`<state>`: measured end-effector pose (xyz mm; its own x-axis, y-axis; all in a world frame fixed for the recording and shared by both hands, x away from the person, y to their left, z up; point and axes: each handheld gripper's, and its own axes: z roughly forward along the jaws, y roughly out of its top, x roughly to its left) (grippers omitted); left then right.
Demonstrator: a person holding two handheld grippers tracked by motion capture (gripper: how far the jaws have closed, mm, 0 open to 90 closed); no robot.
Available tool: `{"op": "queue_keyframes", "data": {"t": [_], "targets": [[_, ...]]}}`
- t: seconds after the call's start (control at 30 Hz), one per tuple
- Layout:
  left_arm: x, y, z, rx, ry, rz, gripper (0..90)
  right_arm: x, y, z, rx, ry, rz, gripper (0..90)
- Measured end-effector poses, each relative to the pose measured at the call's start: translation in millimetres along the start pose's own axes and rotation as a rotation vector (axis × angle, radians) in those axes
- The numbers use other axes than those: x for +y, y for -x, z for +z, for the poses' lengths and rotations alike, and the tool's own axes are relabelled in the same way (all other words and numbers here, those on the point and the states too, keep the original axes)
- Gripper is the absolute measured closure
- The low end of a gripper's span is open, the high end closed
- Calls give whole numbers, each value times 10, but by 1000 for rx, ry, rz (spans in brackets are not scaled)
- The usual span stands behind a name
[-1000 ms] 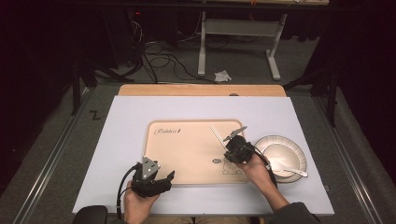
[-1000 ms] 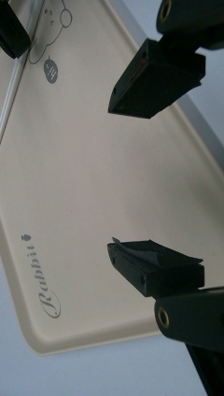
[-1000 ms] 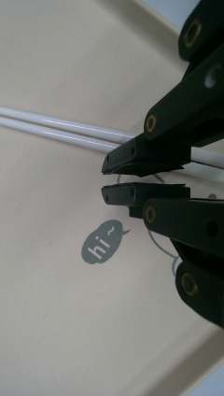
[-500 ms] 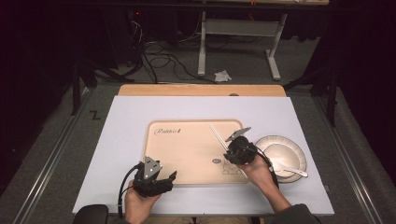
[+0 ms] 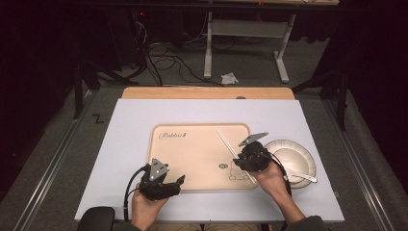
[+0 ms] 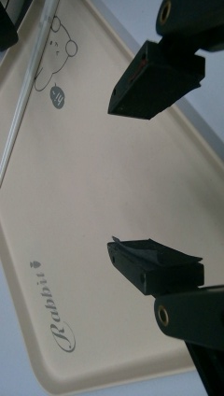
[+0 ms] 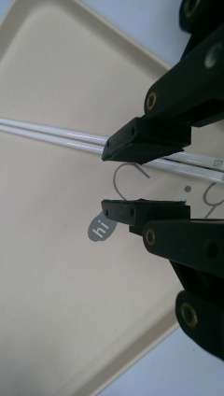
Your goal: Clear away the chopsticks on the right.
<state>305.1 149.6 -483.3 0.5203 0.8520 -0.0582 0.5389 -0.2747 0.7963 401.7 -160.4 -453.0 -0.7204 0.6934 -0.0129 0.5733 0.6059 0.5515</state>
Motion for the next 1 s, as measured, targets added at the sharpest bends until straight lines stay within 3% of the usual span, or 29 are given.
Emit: {"op": "queue_keyframes", "data": {"t": [0.23,0.37,0.63,0.8,1.0], "targets": [[43,19,68,-25,-5,22,279,-70,22,-135,9,25,24,685],[78,32,116,-46,-9,33,275,-135,56,-231,-10,43,32,660],[144,71,217,-81,-7,57,273,-302,139,-434,-41,90,105,649],[181,122,352,-108,-39,84,273,-372,155,-546,-59,94,112,649],[212,105,385,-123,-33,83,275,-490,261,-674,-89,112,155,649]]}}
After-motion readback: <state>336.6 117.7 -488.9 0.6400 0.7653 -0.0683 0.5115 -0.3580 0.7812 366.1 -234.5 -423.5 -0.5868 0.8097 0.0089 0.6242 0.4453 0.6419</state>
